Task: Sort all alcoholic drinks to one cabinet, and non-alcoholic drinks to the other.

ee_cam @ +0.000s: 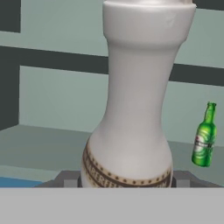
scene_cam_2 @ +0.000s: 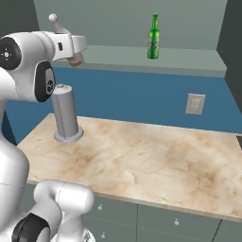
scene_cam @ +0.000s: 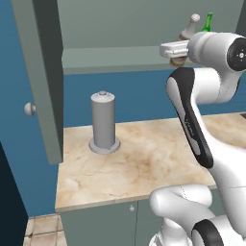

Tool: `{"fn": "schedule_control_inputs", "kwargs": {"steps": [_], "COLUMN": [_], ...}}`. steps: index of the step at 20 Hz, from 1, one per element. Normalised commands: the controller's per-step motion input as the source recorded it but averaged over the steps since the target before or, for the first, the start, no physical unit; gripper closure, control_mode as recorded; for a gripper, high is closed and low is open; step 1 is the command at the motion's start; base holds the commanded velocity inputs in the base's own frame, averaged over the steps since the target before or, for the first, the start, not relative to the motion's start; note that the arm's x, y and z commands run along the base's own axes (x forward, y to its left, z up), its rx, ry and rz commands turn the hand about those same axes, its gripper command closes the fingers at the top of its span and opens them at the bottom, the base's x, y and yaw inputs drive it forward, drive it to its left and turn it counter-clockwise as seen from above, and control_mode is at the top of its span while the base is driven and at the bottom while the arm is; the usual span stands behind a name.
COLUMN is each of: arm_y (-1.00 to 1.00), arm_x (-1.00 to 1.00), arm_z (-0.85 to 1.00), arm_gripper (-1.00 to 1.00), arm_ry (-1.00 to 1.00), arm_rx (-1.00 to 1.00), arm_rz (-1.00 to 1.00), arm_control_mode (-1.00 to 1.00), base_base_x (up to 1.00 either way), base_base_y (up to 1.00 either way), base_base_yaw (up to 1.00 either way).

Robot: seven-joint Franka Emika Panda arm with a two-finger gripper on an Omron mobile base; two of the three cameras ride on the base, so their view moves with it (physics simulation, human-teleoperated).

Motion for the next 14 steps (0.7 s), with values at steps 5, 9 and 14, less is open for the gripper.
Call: {"fn": "schedule_control_inputs", "kwargs": {"steps": [5, 9, 14], "arm_y": [0.0, 0.0, 0.0], "arm_x": [0.27, 0.27, 0.27], "arm_z": [0.0, 0.0, 0.0], "arm_gripper": [1.0, 1.0, 1.0], "arm_ry": [0.0, 0.0, 0.0], "arm_rx": [0.0, 0.0, 0.0], "arm_rz": [0.0, 0.0, 0.0], "arm_control_mode": [-1.0, -1.0, -1.0], "base_base_x": [0.0, 0.0, 0.0], "base_base_y": [0.0, 0.0, 0.0], "base_base_yaw": [0.0, 0.0, 0.0]}}
